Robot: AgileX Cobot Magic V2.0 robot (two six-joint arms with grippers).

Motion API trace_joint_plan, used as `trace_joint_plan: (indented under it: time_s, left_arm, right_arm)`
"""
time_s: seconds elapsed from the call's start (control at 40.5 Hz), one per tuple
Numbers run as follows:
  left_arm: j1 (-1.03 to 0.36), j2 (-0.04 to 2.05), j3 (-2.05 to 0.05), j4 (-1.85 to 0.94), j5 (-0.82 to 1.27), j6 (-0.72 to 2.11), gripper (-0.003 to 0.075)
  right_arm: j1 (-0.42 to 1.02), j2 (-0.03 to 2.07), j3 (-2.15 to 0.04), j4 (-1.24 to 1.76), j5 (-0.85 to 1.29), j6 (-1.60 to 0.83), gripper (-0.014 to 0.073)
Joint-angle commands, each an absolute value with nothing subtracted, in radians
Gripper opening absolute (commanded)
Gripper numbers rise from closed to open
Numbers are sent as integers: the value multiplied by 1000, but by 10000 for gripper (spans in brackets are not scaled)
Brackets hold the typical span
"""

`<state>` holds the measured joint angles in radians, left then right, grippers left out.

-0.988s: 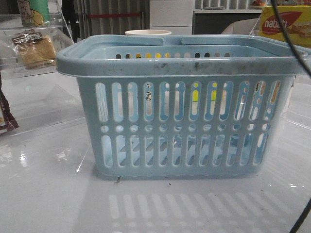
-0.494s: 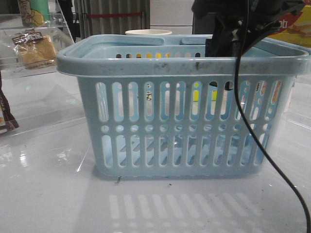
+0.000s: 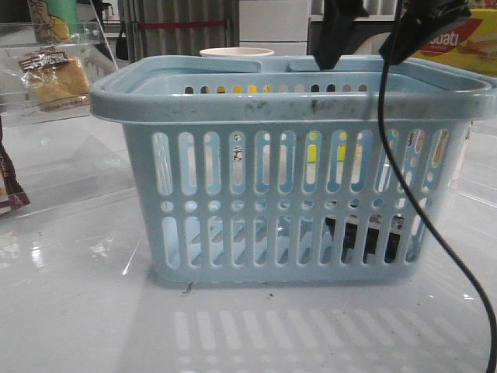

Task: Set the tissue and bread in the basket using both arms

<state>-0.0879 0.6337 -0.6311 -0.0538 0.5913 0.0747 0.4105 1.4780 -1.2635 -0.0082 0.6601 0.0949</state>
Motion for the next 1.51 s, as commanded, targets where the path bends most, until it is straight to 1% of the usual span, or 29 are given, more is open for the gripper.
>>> trace_joint_plan:
  time_s: [0.0,0.346,0.544,0.815,1.062,1.087,1.112,1.186,1.334,1.482]
  left_arm:
    - [-89,641,-664,-66,508,65,92]
    - [-89,641,-664,-66,508,65,92]
    - [-89,641,-664,-66,508,65,92]
    - [-89,641,-664,-66,508,65,92]
    - [-89,641,-664,-66,508,65,92]
    - [-89,641,-664,-66,508,65,92]
    - [-89,641,-664,-66,508,65,92]
    - [-89,643,-664,-59,461,65,92]
    - [-89,680,-664,-59,264,65,92]
    - [-89,709,-664,-59,206,65,92]
  right_arm:
    - [411,1382,-1280,-11,638,80,602]
    - [411,1149,-1143,-11,675,77,601]
    - [411,986,-1069,-11,774,77,601]
    - [411,767,-971,-11,844,77,601]
    - [411,612,-887,-11,899,77,601]
    - [411,596,-880,-11,903,77,569]
    - [411,584,-871,-11,907,77,569]
    - [411,540,-842,-12,912,77,569]
    - [411,464,-795,-12,914,76,569]
    - [411,424,-770,-13,915,76,569]
